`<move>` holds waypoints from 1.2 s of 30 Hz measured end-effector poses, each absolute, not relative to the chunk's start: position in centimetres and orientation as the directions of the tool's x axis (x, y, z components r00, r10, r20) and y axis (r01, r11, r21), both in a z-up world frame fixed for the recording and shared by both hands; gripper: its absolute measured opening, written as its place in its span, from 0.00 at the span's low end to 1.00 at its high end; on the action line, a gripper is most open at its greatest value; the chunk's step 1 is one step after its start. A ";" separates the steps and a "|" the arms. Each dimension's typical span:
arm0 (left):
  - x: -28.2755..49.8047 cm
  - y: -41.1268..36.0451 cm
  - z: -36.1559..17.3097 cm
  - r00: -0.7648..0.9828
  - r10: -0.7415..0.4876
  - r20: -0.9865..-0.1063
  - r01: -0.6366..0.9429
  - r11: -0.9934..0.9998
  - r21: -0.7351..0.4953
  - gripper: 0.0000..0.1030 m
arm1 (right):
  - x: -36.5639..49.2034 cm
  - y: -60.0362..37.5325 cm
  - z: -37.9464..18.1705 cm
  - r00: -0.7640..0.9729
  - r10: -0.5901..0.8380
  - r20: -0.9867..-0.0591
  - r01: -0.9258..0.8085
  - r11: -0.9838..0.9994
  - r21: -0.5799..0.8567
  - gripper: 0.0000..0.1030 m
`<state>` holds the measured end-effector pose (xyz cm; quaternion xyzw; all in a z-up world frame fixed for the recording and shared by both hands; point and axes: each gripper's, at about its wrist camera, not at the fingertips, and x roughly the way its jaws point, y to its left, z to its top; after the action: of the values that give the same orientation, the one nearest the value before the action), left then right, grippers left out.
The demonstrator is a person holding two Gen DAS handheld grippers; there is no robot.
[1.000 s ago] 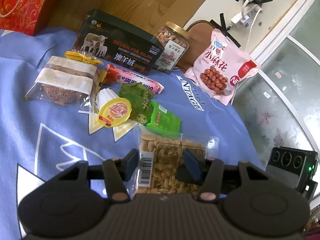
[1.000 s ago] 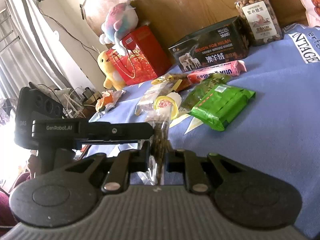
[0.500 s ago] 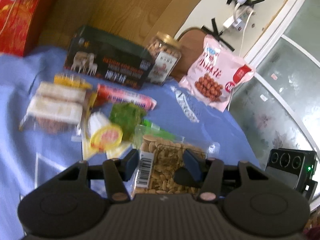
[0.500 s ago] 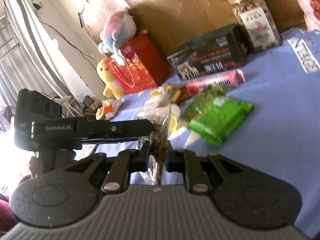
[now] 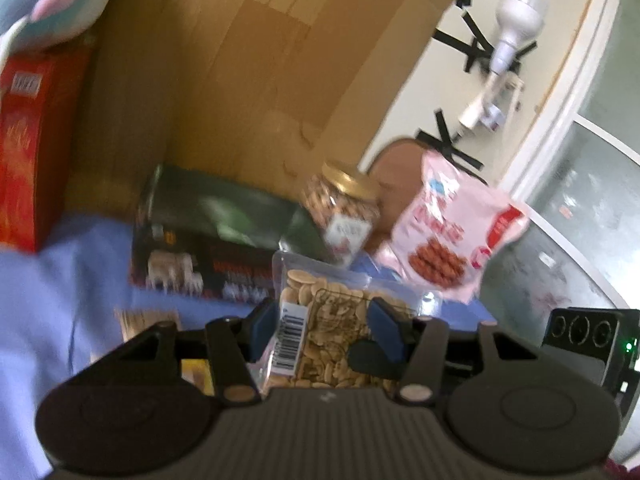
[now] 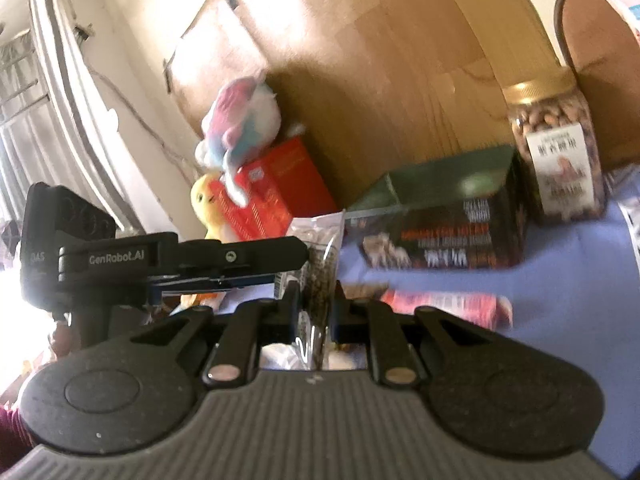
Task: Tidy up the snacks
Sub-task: 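Carry the seed bag into the black tin box and open the left tool, then grasp the pink UHA candy box with the left tool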
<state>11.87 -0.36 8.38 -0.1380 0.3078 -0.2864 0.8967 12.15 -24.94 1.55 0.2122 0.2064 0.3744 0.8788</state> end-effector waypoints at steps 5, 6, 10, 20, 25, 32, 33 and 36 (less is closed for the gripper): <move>17.6 -1.1 9.5 0.701 -0.549 -0.456 0.403 0.832 -0.382 0.51 | 18.0 -24.3 2.9 0.658 0.731 -0.181 -0.559 0.635 0.534 0.18; 18.7 -1.2 9.5 0.708 -0.538 -0.457 0.391 0.838 -0.380 0.51 | 19.3 -23.9 3.1 0.664 0.724 -0.185 -0.555 0.644 0.527 0.18; 22.8 -1.2 8.5 0.725 -0.496 -0.479 0.338 0.861 -0.381 0.50 | 22.9 -22.6 3.1 0.688 0.695 -0.211 -0.545 0.686 0.483 0.19; 23.2 -1.1 6.8 0.712 -0.496 -0.497 0.316 0.858 -0.404 0.53 | 23.5 -23.3 1.6 0.812 0.529 -0.246 -0.431 0.828 0.358 0.55; 21.0 -0.4 6.6 0.670 -0.529 -0.522 0.320 0.839 -0.440 0.54 | 21.6 -26.8 1.4 0.840 0.496 -0.221 -0.385 0.831 0.401 0.64; 18.2 -2.3 4.8 0.601 -0.511 -0.615 0.350 0.860 -0.371 0.60 | 17.0 -28.6 -1.5 0.795 0.531 -0.293 -0.401 0.823 0.402 0.63; 18.1 -2.6 4.2 0.591 -0.493 -0.638 0.339 0.870 -0.358 0.63 | 16.5 -28.4 -2.1 0.788 0.524 -0.323 -0.398 0.834 0.382 0.63; 18.6 -3.1 2.6 0.555 -0.471 -0.685 0.303 0.882 -0.361 0.63 | 16.0 -27.5 -3.9 0.763 0.509 -0.398 -0.385 0.853 0.353 0.63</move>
<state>18.64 -3.14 2.62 -0.1008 0.4165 -0.2208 0.8761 15.98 -27.45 -3.90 0.1263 0.2464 0.2403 0.9304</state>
